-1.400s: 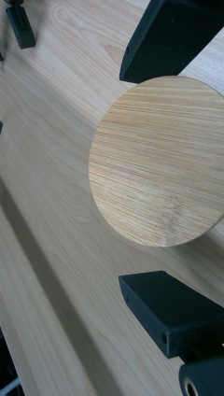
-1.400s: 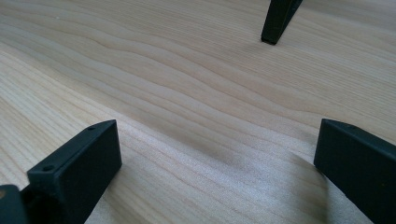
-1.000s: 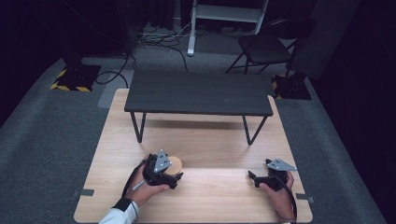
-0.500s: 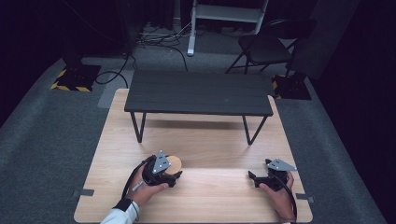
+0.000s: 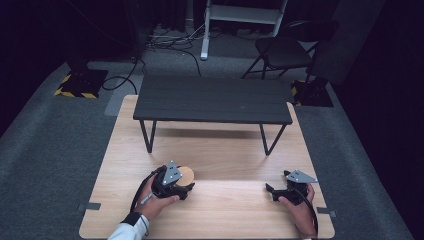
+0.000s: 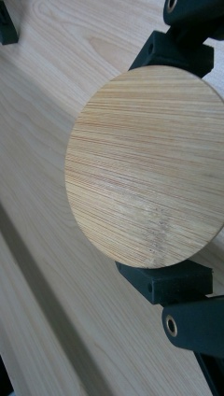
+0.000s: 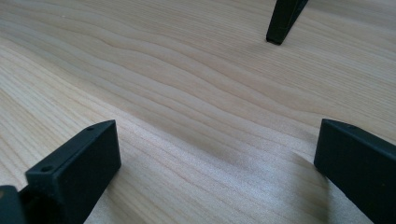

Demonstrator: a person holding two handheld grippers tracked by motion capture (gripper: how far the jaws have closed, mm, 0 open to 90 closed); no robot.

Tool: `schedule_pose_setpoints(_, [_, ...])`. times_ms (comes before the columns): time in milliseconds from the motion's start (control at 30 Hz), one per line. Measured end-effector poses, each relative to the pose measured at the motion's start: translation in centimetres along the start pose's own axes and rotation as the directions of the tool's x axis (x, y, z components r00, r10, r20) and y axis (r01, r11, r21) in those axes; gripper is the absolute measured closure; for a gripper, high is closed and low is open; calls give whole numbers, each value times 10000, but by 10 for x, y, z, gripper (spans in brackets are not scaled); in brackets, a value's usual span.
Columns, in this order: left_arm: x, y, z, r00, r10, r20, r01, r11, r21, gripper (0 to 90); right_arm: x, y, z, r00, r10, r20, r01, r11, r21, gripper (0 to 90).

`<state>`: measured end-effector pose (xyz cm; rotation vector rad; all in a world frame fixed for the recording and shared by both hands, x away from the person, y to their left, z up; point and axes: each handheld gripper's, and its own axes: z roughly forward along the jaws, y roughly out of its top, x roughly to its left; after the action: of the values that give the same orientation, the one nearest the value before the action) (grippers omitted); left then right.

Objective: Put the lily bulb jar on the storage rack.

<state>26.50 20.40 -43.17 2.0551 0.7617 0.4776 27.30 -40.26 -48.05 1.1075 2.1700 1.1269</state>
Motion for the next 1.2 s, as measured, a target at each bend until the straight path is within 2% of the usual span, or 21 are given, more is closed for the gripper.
schedule_pose_setpoints(200, [3,2,-2,9999,-99,60,99,9999,-14,246,0,0,0,10000,-21,-5,21,10000,-5,0])
schedule_pose_setpoints(233, [2,1,-3,9999,-132,-48,132,9999,-97,246,0,0,0,10000,-29,-6,29,10000,-9,0])
schedule_pose_setpoints(433, [7,4,-11,9990,-441,-6,440,9979,-479,246,0,0,0,10000,-78,-24,78,10000,-21,0])
schedule_pose_setpoints(533, [10,12,-18,9990,-437,-56,432,9971,-633,246,0,0,0,9999,-96,-29,96,10000,-27,0])
schedule_pose_setpoints(600, [14,20,-22,9991,-435,-2,434,9969,-653,246,0,0,0,9999,-96,-42,96,10000,-26,0])
schedule_pose_setpoints(667, [17,35,-31,9995,-291,-97,283,9967,-756,246,0,0,0,9999,-101,-48,101,9999,-25,0])
schedule_pose_setpoints(700, [17,35,-31,9995,-291,-97,283,9967,-756,246,0,0,0,9999,-101,-48,101,9999,-25,0])
schedule_pose_setpoints(833, [25,58,-43,9993,-367,-30,362,9946,-971,246,0,0,0,9999,-110,-58,110,9999,-26,0])
schedule_pose_setpoints(933, [30,81,-50,9998,-174,-100,163,9945,-1037,246,0,-1,0,9999,-124,-70,123,9999,-29,0])
schedule_pose_setpoints(1067, [37,104,-57,9997,-58,-217,30,9920,-1261,246,-1,0,0,9999,-123,-101,123,9999,-23,0])
schedule_pose_setpoints(1133, [41,114,-60,9999,-29,-148,9,9912,-1322,246,-1,0,0,9999,-128,-112,128,9999,-21,0])
schedule_pose_setpoints(1200, [43,127,-63,9996,163,-215,-190,9912,-1311,246,-2,0,0,9998,-133,-153,133,9999,-17,0])
